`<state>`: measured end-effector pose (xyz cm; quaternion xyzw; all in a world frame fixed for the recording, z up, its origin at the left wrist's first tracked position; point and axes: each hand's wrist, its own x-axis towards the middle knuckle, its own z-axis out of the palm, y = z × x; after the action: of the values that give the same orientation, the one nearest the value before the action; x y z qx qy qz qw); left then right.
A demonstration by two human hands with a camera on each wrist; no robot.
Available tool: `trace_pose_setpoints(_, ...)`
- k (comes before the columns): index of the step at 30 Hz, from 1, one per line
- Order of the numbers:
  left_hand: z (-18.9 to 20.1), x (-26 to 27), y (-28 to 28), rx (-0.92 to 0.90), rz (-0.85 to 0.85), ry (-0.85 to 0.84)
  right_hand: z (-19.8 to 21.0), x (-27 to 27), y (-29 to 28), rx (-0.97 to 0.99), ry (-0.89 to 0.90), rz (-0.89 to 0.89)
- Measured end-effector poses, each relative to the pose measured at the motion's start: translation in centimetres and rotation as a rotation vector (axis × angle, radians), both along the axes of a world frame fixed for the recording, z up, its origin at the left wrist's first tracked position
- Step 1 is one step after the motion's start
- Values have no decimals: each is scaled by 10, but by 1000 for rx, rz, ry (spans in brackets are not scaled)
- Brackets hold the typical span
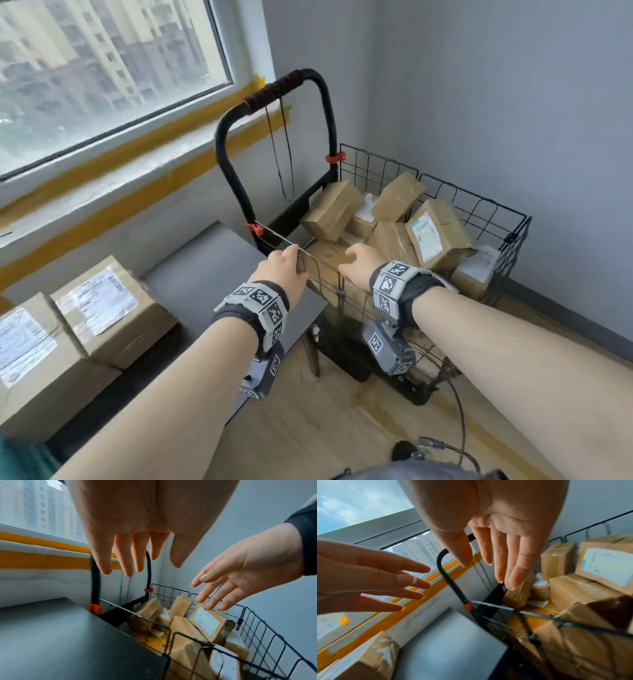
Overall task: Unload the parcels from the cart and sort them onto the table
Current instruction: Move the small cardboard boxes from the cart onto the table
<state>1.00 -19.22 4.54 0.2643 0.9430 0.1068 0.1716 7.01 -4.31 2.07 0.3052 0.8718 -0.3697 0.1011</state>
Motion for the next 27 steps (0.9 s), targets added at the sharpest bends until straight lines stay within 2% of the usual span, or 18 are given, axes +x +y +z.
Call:
trace_pose_setpoints(6, -5, 23, 116, 12, -73, -52, -5, 43, 119, 13, -21, -153)
trace_pose_setpoints(10, -12, 32, 177, 4, -99, -96, -20, 63, 176, 2, -43, -253)
trace_pose_setpoints(17, -30, 19, 247, -57, -212, -143, -52, 62, 230, -17, -69, -383)
trace_pose_setpoints(23, -59, -22, 290, -148, -302, -227, -88, 32, 267, 3, -89, -492)
trace_pose_setpoints(27, -77, -57, 312, -171, -345, -263, -109, 10, 285, 60, -199, -524)
